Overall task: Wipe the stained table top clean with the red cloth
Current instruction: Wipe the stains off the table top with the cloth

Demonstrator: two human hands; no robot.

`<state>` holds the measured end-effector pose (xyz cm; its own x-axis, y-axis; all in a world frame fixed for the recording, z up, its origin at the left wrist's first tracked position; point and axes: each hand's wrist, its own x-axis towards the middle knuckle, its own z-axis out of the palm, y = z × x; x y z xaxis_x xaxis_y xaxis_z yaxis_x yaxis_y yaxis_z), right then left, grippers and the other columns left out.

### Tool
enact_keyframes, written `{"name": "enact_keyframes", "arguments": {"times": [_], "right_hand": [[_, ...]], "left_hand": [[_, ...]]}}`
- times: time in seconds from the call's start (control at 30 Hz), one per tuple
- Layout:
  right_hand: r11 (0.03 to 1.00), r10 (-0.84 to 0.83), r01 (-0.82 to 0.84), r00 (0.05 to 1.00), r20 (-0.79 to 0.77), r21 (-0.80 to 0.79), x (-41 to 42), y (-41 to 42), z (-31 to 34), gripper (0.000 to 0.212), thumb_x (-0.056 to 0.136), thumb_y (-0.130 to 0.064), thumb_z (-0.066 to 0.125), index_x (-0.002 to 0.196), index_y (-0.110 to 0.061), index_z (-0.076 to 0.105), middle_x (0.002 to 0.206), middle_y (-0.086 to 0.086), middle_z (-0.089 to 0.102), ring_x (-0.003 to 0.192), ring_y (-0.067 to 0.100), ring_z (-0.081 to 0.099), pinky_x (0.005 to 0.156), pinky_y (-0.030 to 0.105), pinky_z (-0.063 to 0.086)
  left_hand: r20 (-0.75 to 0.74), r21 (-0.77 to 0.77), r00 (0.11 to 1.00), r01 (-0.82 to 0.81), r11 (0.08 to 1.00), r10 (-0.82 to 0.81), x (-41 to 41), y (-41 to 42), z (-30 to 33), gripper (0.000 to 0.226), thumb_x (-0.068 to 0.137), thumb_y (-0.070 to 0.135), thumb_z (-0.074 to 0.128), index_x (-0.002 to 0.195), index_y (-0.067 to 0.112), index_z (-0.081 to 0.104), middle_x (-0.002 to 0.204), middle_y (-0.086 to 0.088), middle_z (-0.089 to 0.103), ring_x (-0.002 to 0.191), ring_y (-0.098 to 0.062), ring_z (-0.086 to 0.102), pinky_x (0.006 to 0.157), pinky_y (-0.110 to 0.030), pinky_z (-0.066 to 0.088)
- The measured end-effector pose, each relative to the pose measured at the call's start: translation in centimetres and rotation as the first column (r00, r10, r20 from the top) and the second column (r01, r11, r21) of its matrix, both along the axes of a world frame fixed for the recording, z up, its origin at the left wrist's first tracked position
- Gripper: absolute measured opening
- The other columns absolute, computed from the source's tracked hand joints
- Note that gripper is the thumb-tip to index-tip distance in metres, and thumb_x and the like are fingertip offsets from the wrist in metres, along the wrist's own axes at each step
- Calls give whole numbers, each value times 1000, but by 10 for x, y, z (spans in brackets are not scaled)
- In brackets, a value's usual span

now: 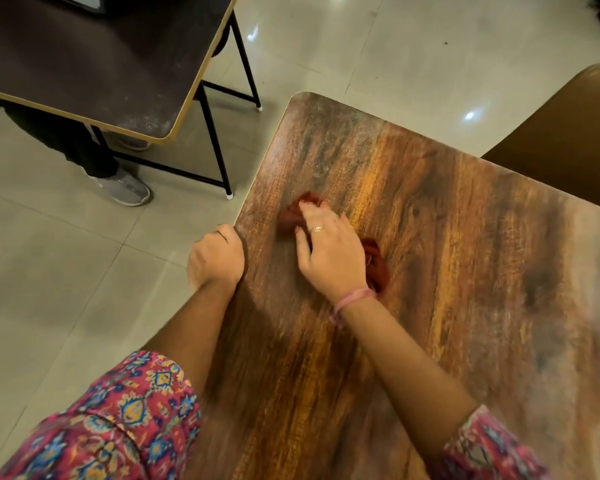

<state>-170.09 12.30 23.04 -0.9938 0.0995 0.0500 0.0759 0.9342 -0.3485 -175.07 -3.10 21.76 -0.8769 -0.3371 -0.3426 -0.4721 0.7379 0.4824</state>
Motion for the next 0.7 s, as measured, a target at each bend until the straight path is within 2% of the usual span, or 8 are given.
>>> {"name": "enact_keyframes", "arguments": {"times": [0.1,0.2,0.27,0.33,0.43,0.57,0.7], "right_hand": [[999,-42,42,999,-3,-16,-59,36,5,45,98,-30,41,138,-11,47,136,8,54,125,23,51,108,35,36],[970,-240,241,970,48,-15,-128,81,11,44,99,-31,37,140,-16,43,134,9,54,120,25,54,99,29,40],[926,-366,376,915,173,-34,-162,108,17,47,100,-33,35,145,-18,36,142,11,46,128,30,46,107,34,35],[914,-391,404,893,221,-15,-172,111,19,50,100,-31,34,147,-17,33,148,10,40,135,29,38,114,38,28],[965,-259,262,962,82,-21,-130,65,13,49,98,-32,37,144,-16,38,144,6,47,133,23,42,115,39,27],[997,77,-76,997,-18,33,-29,-6,1,47,95,-33,40,139,-16,46,139,2,52,133,20,44,113,39,30],[988,148,-148,989,-3,-36,-49,14,1,46,96,-31,42,139,-15,47,139,5,53,131,21,45,111,37,33]], "left_hand": [[10,6,1000,-10,1000,10,0,0,-2,55,97,30,26,101,-9,64,105,-31,63,89,-39,57,72,-37,36],[5,16,1000,-13,1000,13,-1,0,-3,55,97,31,26,100,-8,65,103,-29,64,76,-29,45,70,-34,32],[2,19,1000,-19,1000,19,-1,1,-4,55,97,32,26,99,-7,66,103,-29,64,75,-27,43,69,-34,32],[10,20,1000,-24,1000,24,-2,0,-5,55,97,32,26,98,-7,66,103,-29,64,74,-27,42,70,-34,33],[21,9,999,-25,1000,24,-2,-1,-6,56,96,31,26,98,-7,66,102,-29,64,75,-30,45,70,-35,33],[19,0,999,-29,1000,29,-4,-2,-6,55,96,31,26,99,-7,66,102,-29,64,84,-38,56,71,-36,36],[10,1,1000,-12,1000,12,-4,-1,-5,56,96,32,25,99,-5,66,102,-28,65,91,-40,59,77,-39,43]]}}
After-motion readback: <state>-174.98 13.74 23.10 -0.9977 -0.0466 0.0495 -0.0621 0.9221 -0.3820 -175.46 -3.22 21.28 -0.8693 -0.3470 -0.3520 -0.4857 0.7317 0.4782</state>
